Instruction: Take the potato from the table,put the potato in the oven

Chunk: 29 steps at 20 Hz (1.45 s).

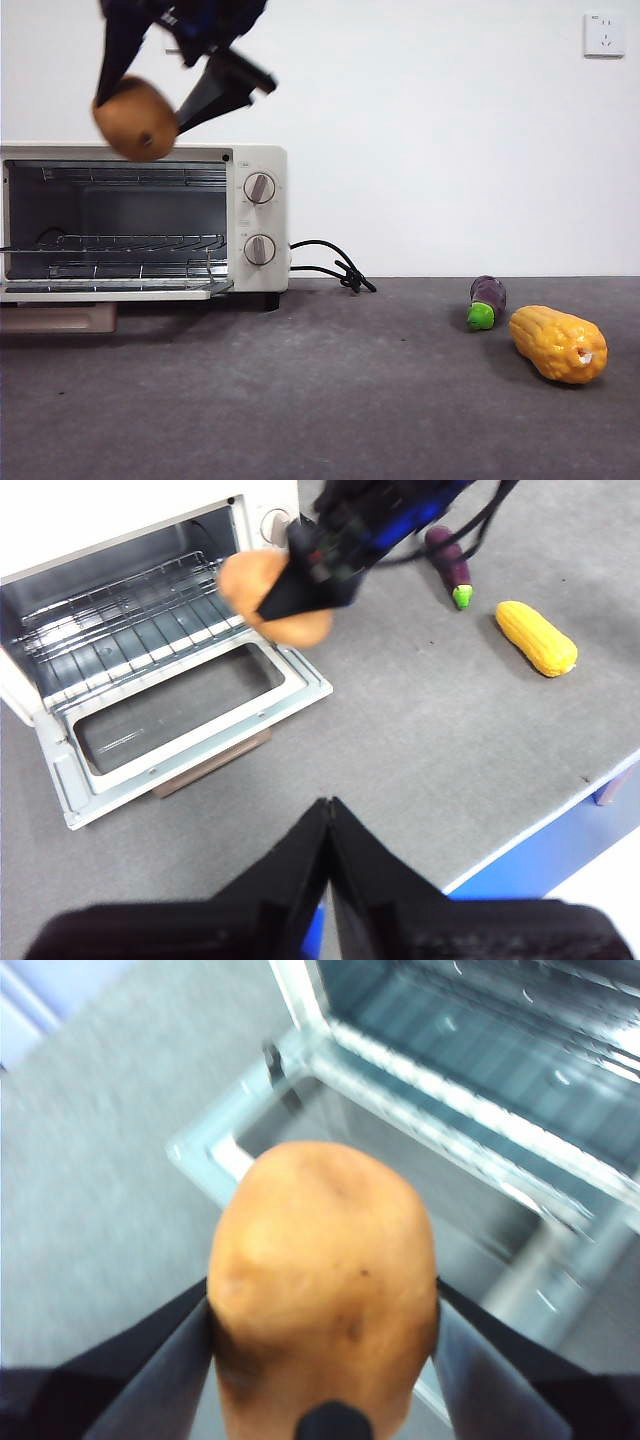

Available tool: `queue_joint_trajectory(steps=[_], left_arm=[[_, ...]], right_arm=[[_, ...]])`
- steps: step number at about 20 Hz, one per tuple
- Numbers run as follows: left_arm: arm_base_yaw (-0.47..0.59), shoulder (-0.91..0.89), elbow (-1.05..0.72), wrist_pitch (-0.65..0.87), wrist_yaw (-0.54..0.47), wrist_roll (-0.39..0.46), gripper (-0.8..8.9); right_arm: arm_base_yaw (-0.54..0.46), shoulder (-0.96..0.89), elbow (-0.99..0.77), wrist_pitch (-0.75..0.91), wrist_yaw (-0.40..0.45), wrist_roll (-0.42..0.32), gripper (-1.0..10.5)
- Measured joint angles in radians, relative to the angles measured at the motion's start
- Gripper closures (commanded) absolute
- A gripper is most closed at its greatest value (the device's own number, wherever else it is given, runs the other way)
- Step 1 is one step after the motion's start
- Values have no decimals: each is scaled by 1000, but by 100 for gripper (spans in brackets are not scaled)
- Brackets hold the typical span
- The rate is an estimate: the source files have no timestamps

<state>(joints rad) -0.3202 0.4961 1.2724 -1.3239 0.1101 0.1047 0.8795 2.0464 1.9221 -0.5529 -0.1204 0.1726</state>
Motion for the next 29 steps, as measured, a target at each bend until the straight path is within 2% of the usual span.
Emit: queue_joint_trajectory(steps=[9, 13, 17, 22, 26, 29], left_arm=[[0, 0, 0, 0, -3, -39, 818], [0, 0, 0, 0, -3, -39, 818], [0, 0, 0, 0, -15, -37, 818], [0, 0, 0, 0, -140, -26, 818], [0, 0, 0, 0, -254, -15, 818], [0, 0, 0, 0, -289, -10, 818]], right_arm=[[0, 265, 148, 186, 23, 105, 958], [0, 333, 240, 220, 105, 126, 958], [0, 378, 246, 282, 169, 155, 958], [-3, 383, 246, 365, 280, 158, 958], [-19, 384, 246, 376, 315, 180, 958], [-32, 390, 246, 403, 330, 192, 958]])
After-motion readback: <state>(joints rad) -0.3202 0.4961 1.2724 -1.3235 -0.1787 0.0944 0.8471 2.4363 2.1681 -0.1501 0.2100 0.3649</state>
